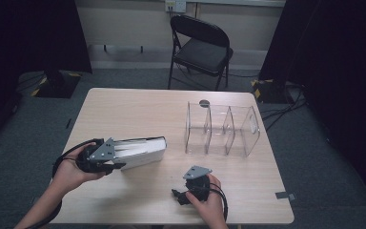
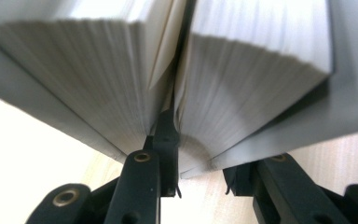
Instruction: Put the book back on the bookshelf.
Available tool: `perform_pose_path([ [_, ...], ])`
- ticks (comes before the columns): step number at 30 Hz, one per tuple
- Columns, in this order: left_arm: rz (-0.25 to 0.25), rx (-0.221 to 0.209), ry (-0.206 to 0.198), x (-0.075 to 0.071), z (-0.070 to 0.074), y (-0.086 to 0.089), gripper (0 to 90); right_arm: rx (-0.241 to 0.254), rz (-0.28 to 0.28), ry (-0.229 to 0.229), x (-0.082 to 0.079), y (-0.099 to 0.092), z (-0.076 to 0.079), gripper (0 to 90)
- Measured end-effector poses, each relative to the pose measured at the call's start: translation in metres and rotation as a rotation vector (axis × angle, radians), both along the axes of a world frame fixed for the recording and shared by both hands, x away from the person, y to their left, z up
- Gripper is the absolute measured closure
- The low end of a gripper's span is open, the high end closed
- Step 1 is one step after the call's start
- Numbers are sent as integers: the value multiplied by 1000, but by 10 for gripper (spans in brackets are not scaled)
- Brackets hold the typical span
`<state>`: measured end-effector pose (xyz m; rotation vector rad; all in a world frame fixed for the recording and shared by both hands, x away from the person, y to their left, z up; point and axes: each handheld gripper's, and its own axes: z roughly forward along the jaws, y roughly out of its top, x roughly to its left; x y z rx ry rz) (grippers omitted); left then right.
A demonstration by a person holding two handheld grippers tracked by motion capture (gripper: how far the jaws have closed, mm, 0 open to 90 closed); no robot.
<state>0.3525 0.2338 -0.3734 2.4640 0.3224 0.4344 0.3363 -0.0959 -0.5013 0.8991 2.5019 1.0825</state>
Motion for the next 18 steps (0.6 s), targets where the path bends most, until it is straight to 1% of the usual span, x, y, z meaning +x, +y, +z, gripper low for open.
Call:
perform_pose_path([
  [3, -1, 7, 3, -3, 1, -1, 700, 1, -1, 1, 0, 0, 0, 113],
  [4, 2, 8, 11, -3, 1, -1, 700, 1, -1, 1, 0, 0, 0, 113],
  [5, -1, 6, 7, -4, 1, -1, 700, 1, -1, 1, 0, 0, 0, 113],
  [7, -6, -4, 13, -5, 1, 0, 701, 2, 0, 2, 0, 0, 0, 113],
  [8, -8, -1, 21, -5, 2, 0, 703, 1, 0, 2, 0, 0, 0, 113],
  [9, -6, 11, 19, -4, 4, 1, 704, 1, -1, 2, 0, 0, 0, 113],
  [10, 3, 9, 22, -4, 3, 1, 708, 1, 0, 1, 0, 0, 0, 113],
  [11, 16, 15, 25, -3, 4, 2, 710, 1, 0, 1, 0, 0, 0, 113],
  [15, 36, 2, 50, 5, 6, 4, 716, 2, -1, 2, 0, 0, 0, 113],
  [16, 33, -4, 52, 6, 6, 5, 717, 2, -1, 2, 0, 0, 0, 113],
  [17, 30, 2, 57, 8, 7, 5, 717, 2, -1, 2, 0, 0, 0, 113],
  [18, 35, -12, 66, 9, 6, 6, 717, 2, 0, 1, 0, 0, 0, 113],
])
